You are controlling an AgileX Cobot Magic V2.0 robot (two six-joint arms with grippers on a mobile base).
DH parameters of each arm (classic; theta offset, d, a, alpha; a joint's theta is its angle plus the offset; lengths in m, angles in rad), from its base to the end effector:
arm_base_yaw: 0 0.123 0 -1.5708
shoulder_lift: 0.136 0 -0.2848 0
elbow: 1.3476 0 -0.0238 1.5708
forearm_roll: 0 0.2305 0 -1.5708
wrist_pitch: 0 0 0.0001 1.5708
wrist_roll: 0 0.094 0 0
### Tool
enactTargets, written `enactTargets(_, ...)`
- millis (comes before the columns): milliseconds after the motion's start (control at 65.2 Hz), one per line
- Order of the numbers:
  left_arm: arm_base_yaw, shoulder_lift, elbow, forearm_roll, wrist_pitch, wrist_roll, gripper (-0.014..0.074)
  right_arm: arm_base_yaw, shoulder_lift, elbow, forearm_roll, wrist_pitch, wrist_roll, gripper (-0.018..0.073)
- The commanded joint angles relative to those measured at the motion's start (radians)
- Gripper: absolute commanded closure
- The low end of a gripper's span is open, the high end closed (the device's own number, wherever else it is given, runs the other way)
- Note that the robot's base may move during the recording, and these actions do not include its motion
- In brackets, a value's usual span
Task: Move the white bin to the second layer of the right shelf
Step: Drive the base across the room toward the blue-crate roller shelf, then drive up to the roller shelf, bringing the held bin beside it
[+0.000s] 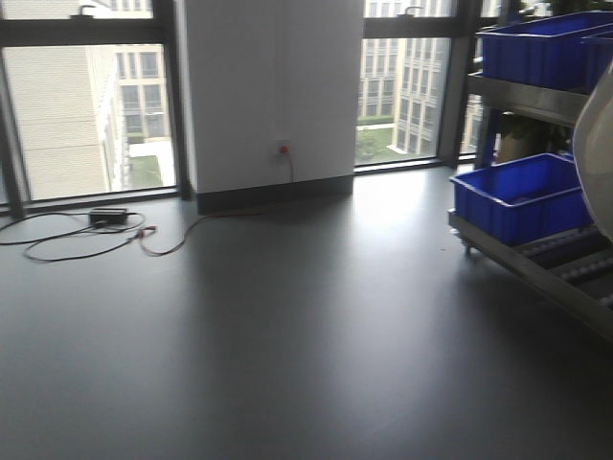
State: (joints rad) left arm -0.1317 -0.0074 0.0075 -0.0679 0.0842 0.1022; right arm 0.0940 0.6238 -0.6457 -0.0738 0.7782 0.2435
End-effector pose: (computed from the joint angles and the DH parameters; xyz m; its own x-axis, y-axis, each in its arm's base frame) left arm 0.0387 -0.0057 0.2035 0.0078 0.0338 -0.9994 0.1368 0.9900 0.0345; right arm 0.0938 0.0039 0.3097 -0.6154 0.1323 -0.7770 0.0647 0.9910 0.1175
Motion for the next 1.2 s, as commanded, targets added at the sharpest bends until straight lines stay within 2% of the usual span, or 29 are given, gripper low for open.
enactTargets(0, -0.004, -0.016, 0.037, -0.006, -0.084, -0.003, 0.0512, -0.005, 0.003, -0.031, -0.005, -0.086, 0.002, 0.0511)
enactTargets(1181, -0.004, -0.016, 0.037, -0.006, -0.084, -0.003, 0.0512, -0.005, 0.003, -0.031, -0.005, -0.085, 0.002, 0.0511)
